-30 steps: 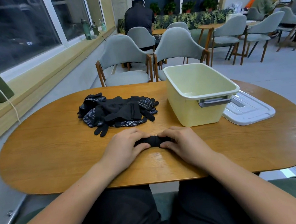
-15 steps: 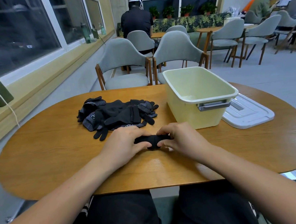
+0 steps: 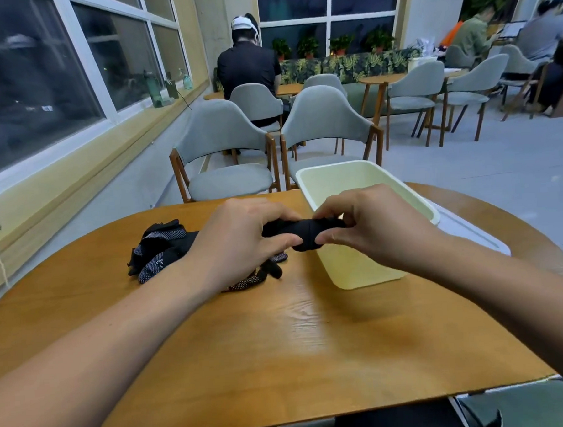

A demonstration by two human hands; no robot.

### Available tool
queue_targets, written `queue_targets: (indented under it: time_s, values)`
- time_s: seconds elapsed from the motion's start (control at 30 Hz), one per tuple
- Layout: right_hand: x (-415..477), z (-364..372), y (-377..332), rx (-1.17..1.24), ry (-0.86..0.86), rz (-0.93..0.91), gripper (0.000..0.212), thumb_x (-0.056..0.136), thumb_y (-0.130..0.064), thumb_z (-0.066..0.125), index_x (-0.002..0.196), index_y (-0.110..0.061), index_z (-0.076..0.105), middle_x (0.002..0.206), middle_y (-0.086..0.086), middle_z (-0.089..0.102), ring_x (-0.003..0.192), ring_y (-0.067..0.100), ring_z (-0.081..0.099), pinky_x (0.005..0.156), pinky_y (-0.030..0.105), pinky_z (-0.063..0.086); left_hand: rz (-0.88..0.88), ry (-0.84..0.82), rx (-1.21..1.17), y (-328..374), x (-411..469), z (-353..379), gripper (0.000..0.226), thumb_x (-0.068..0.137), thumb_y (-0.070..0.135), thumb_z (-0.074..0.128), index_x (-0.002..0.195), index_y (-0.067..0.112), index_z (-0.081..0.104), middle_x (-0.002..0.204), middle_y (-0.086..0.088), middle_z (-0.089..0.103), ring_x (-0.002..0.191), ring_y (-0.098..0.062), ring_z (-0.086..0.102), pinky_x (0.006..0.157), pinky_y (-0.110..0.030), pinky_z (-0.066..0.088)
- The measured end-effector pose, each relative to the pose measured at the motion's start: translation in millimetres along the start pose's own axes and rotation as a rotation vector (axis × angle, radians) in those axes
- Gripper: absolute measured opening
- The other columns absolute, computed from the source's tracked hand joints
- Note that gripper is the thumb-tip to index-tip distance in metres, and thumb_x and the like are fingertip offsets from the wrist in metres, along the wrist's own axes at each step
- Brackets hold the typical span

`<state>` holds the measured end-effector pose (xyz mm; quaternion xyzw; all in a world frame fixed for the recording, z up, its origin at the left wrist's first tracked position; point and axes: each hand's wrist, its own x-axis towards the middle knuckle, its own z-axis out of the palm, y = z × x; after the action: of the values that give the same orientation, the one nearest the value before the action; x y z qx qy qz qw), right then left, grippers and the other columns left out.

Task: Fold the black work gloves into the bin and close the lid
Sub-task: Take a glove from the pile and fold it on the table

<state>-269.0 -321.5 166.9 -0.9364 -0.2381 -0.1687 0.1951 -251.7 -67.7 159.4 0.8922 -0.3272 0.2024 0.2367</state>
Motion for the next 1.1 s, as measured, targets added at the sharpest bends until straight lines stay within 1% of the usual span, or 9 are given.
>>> queue_targets:
  time_s: [0.1,0.27,0.4,0.47,0.6,0.67,0.77,0.97,1.1]
  values:
    - [12,-17,16,-0.027,-0.006,0.021,0.028,0.093,-0.038,0.083,0.120,-0.032,0.078,0.093,-0.016,0.068,0.077,0.004,0.061,0.065,0.021,0.044,-0.008,-0.001,-0.002,-1,29,6,0.026,0.091,0.046,0.081,0.115,0.038,0.079,0.100,0.015,0.076,0.095,-0.007,0.069,0.080,-0.041,0.059]
    - [34,-33,52,-0.063,-0.052,0.072,0.028,0.091,-0.033,0.085,0.118,-0.029,0.078,0.099,-0.011,0.073,0.085,0.008,0.063,0.073,0.023,0.052,-0.022,-0.047,0.051,-3,81,29,0.025,0.090,0.051,0.079,0.111,0.039,0.074,0.099,0.015,0.074,0.093,-0.008,0.066,0.078,-0.040,0.059]
    - [52,-37,88,-0.075,-0.079,0.132,0.024,0.091,-0.034,0.086,0.112,-0.028,0.076,0.094,-0.015,0.071,0.083,0.005,0.065,0.068,0.020,0.046,-0.015,-0.110,0.087,-7,125,49,0.027,0.090,0.049,0.079,0.114,0.037,0.074,0.101,0.014,0.076,0.093,-0.010,0.068,0.080,-0.040,0.061]
    - [61,-37,104,-0.109,-0.097,0.155,0.023,0.090,-0.036,0.087,0.108,-0.028,0.075,0.092,-0.014,0.073,0.082,0.006,0.065,0.067,0.026,0.051,-0.022,-0.151,0.098,-10,142,61,0.028,0.090,0.048,0.080,0.115,0.037,0.074,0.102,0.014,0.077,0.093,-0.011,0.069,0.081,-0.039,0.061]
    - [78,-26,136,-0.145,-0.178,0.188,0.029,0.087,-0.040,0.089,0.109,-0.030,0.072,0.096,-0.013,0.071,0.090,0.014,0.065,0.078,0.038,0.059,-0.012,-0.307,0.179,-18,169,92,0.041,0.092,0.047,0.075,0.132,0.040,0.066,0.103,0.011,0.076,0.090,-0.013,0.065,0.077,-0.036,0.060]
    - [85,-16,149,-0.164,-0.200,0.165,0.040,0.086,-0.043,0.089,0.118,-0.031,0.068,0.103,-0.014,0.073,0.098,0.015,0.063,0.088,0.038,0.055,-0.012,-0.404,0.201,-24,183,103,0.042,0.092,0.046,0.075,0.133,0.041,0.066,0.100,0.012,0.076,0.083,-0.008,0.064,0.073,-0.033,0.059]
    - [97,-4,165,-0.207,-0.222,0.147,0.046,0.089,-0.048,0.085,0.126,-0.033,0.061,0.108,-0.019,0.072,0.108,0.014,0.052,0.096,0.035,0.037,-0.033,-0.527,0.192,-33,202,115,0.034,0.091,0.043,0.077,0.123,0.037,0.070,0.096,0.011,0.076,0.077,-0.003,0.066,0.069,-0.032,0.059]
    - [111,16,193,-0.228,-0.242,0.160,0.051,0.090,-0.050,0.083,0.132,-0.034,0.060,0.109,-0.018,0.073,0.117,0.017,0.048,0.106,0.041,0.035,-0.013,-0.601,0.255,-47,232,145,0.031,0.088,0.041,0.079,0.118,0.034,0.071,0.090,0.008,0.075,0.079,-0.013,0.071,0.072,-0.041,0.065]
    - [116,20,201,-0.195,-0.265,0.164,0.053,0.088,-0.045,0.087,0.133,-0.034,0.061,0.105,-0.020,0.073,0.116,0.014,0.050,0.104,0.039,0.035,0.010,-0.661,0.297,-49,242,162,0.025,0.089,0.037,0.077,0.113,0.031,0.073,0.088,0.006,0.074,0.082,-0.017,0.069,0.070,-0.037,0.061]
